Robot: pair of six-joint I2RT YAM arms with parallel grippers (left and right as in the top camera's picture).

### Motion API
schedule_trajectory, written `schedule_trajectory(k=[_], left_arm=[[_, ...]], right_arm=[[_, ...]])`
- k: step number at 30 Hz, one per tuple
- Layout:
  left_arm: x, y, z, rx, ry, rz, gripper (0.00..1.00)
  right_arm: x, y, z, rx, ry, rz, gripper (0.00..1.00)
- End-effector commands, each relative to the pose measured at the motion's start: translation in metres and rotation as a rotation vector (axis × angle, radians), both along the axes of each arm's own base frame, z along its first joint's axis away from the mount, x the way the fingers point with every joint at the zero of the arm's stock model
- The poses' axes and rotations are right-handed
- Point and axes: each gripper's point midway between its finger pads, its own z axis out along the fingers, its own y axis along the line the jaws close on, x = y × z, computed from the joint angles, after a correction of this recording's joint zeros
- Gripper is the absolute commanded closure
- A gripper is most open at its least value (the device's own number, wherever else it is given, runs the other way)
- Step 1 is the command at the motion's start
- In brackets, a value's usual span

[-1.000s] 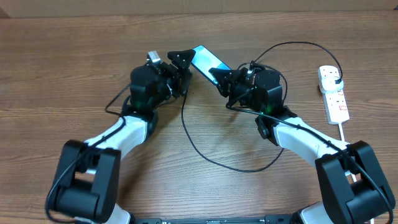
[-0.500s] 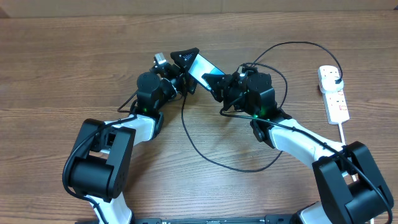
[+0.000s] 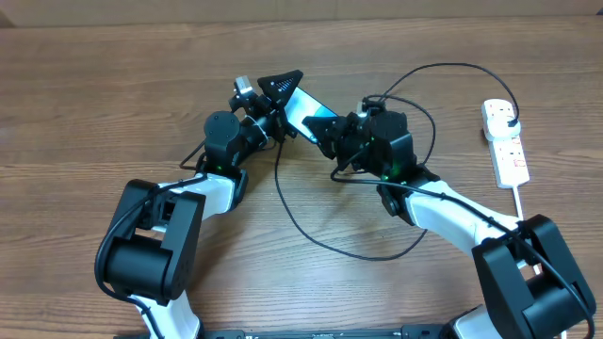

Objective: Plug charger to phone and switch on socket

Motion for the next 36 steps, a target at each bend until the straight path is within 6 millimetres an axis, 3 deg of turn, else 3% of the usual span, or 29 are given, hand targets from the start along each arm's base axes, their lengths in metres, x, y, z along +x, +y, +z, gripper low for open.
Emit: schedule_trajectory(k=[1,5,17,23,26,30,36], left_arm=[[-0.006,-0.005,0.002,-0.029,0.014,-0.045,0.16],[-0.007,-0.006,0.002,-0.03,0.014,-0.055,0.24],[-0.009,-0.008,0.0,-0.026,0.025,-0.073,0.66],[-0.01,-0.009,-0.007,-0.017,0.055,-0.077,0.77],[-0.01,-0.009,-0.009,-0.015,0.061,-0.081,0.89],[-0.011,-0.009,-0.009,-0.01,0.056,-0.083,0.96],[-0.01,-0.009,-0.009,0.004,0.04,-0.082,0.95]], right_arm=[[-0.007,0.011,0.025,-0.01,-0.107,0.064,0.96],[-0.008,0.011,0.023,-0.034,-0.122,0.074,0.96],[-0.012,0.014,0.022,-0.056,-0.152,0.118,0.96],[-0.013,0.014,0.022,-0.055,-0.152,0.119,0.96],[-0.013,0.014,0.022,-0.055,-0.152,0.119,0.96],[-0.013,0.014,0.022,-0.041,-0.133,0.113,0.96],[-0.014,0.015,0.022,0.015,-0.057,0.101,0.96]])
